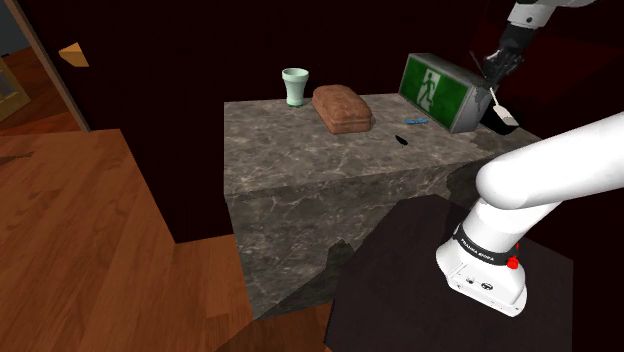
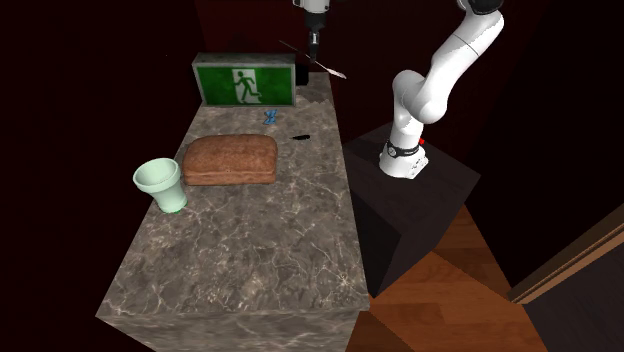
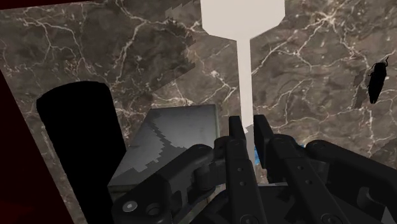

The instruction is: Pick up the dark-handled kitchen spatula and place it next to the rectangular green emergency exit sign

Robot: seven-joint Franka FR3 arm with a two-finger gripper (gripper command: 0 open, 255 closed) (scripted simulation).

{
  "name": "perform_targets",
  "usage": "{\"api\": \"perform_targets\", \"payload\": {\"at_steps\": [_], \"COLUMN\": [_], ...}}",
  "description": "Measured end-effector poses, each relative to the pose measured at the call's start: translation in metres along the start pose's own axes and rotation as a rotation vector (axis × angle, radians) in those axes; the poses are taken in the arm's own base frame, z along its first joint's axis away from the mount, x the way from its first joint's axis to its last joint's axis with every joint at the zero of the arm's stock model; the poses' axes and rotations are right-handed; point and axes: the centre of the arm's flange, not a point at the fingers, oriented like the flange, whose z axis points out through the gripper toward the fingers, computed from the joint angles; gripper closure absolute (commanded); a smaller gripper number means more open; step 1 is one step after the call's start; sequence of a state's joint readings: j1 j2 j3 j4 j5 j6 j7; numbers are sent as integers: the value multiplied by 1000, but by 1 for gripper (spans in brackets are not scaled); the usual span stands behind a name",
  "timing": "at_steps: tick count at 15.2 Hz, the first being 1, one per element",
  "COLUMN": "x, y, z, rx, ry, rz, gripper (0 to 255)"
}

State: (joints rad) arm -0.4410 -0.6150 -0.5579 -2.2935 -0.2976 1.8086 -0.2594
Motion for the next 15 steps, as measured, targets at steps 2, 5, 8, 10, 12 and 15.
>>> {"api": "perform_targets", "payload": {"at_steps": [2,5,8,10,12,15], "x": [-2,-2,-3,-4,-5,-6], "y": [0,0,0,0,1,-1], "z": [10,26,41,53,63,80], "rx": [0,0,0,0,0,0], "ry": [0,0,0,0,0,0], "rz": [0,0,0,0,0,0], "gripper": [255,255,255,255,255,255]}}
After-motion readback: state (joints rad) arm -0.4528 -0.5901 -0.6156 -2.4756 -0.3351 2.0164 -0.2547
